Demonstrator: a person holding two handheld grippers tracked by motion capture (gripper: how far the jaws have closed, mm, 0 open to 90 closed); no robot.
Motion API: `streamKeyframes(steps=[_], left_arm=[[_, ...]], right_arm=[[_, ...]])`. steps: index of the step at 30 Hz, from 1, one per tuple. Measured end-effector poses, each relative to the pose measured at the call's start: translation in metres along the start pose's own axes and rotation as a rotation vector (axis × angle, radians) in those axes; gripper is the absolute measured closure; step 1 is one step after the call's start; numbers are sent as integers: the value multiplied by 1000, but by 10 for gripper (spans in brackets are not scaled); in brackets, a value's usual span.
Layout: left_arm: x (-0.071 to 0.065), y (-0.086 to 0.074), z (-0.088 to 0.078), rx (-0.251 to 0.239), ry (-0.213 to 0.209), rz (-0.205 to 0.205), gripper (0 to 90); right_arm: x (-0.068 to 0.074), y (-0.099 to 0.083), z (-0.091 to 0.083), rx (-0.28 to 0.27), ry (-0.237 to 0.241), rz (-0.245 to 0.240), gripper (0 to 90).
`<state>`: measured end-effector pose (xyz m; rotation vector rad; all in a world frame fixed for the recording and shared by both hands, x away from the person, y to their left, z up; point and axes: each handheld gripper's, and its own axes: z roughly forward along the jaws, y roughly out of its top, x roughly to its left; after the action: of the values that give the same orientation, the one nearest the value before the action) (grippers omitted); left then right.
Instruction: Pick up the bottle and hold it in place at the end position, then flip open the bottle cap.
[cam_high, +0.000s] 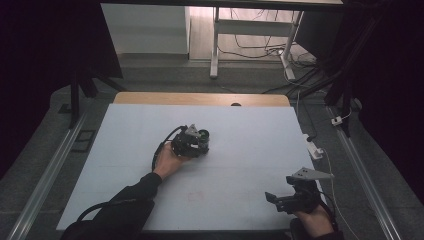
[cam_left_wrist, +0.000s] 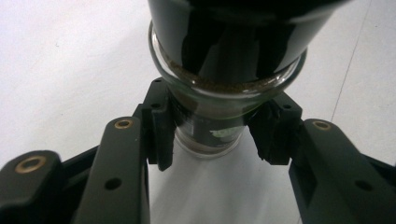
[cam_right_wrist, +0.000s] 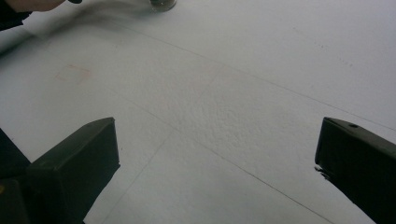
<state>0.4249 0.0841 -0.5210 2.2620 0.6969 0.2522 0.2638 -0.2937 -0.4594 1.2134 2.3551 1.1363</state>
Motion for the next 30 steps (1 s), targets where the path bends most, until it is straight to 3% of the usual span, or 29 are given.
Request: streamKeyframes(steps=[23, 30], left_arm=[[0, 1, 1, 10, 1, -4, 540], [0, 1, 1, 9, -1, -4, 541]], right_arm=[[1, 0, -2, -13, -4, -5, 0], [3, 2, -2, -15, 20, -24, 0]])
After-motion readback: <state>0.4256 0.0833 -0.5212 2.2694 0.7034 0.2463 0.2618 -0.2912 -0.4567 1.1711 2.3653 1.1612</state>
